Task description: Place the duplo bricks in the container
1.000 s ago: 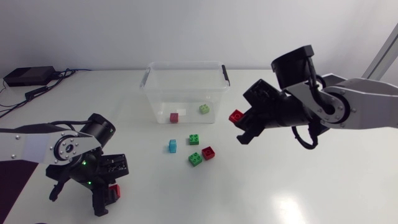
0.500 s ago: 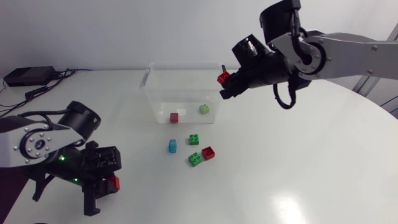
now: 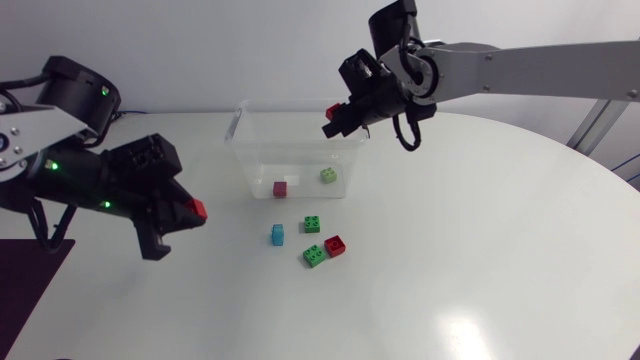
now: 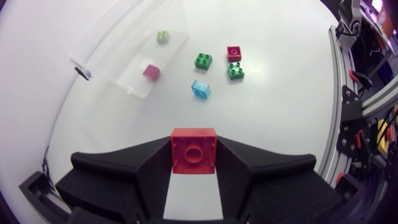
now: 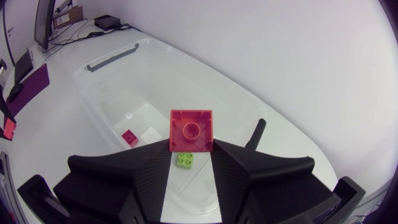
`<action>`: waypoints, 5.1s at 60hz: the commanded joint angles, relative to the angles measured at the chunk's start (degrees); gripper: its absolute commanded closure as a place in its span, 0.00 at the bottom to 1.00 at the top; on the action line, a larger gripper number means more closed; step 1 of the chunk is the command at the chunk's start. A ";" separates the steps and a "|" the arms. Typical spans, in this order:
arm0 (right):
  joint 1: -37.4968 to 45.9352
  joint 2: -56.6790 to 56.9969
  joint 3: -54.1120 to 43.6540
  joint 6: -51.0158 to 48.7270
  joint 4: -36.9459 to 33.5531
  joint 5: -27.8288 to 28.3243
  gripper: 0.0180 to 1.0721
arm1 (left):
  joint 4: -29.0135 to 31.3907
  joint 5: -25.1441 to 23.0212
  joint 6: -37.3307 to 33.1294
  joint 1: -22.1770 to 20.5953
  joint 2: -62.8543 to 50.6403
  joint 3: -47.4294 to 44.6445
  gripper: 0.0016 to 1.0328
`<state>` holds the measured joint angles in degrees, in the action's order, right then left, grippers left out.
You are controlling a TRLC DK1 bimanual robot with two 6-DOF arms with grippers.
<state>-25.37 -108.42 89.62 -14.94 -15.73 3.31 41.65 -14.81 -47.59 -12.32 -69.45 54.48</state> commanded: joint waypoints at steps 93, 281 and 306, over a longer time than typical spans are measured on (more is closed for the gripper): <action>-12.52 9.98 -32.32 9.14 -3.96 -4.19 0.09 | -16.51 -2.95 29.49 -2.01 -42.61 50.81 0.05; -3.73 -0.21 7.41 11.34 -16.09 -9.64 0.72 | 1.24 15.77 29.66 -15.81 -27.58 19.96 0.82; -2.85 -10.93 18.22 11.69 -17.67 -9.64 0.40 | -0.43 15.77 25.71 -11.94 -22.83 29.81 0.81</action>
<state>-28.91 -117.12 105.73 -4.25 -32.14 -6.07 42.30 0.75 -20.64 -25.10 -94.00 80.44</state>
